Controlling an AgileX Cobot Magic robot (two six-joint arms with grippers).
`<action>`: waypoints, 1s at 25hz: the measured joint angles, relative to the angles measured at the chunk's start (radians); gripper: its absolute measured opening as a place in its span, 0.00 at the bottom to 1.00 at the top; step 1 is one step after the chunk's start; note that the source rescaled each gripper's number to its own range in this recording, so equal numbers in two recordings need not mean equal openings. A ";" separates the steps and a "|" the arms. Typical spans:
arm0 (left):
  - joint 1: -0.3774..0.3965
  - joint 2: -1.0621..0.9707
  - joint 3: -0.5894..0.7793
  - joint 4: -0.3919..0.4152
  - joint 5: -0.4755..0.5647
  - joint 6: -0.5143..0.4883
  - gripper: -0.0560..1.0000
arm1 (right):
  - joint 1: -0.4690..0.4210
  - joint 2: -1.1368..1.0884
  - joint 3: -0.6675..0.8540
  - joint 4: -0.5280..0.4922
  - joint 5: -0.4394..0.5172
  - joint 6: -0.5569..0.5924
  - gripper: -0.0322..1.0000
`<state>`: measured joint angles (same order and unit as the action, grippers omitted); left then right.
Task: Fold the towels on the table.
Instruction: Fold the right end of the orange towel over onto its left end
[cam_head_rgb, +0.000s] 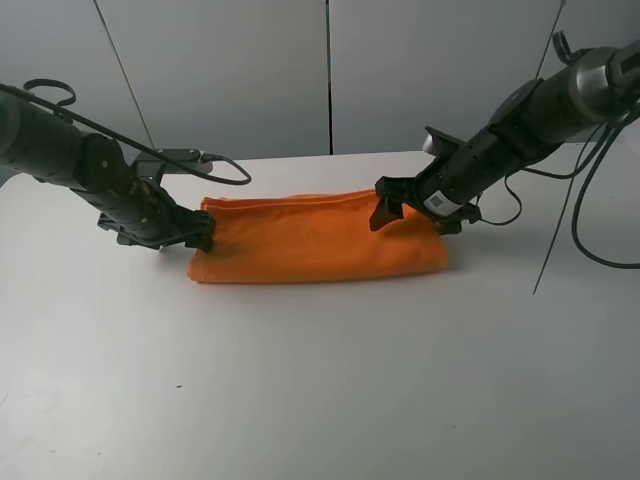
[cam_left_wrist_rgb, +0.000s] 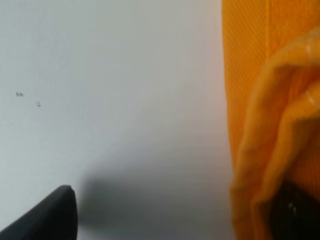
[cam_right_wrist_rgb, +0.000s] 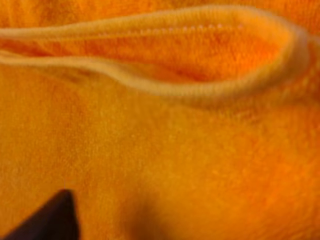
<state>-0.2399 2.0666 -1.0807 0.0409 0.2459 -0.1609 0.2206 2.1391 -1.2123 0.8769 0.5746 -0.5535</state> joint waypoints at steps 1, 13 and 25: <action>0.000 0.000 0.000 0.000 0.000 0.000 0.99 | 0.000 0.000 0.000 0.000 0.000 0.000 0.53; 0.000 0.000 0.000 0.000 0.004 0.000 0.99 | 0.002 0.000 -0.124 0.047 0.214 0.052 0.09; 0.000 0.000 -0.001 -0.002 0.011 0.002 0.99 | 0.034 0.000 -0.150 0.259 0.322 0.107 0.09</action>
<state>-0.2399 2.0666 -1.0813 0.0391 0.2571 -0.1590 0.2541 2.1391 -1.3623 1.1363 0.8961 -0.4461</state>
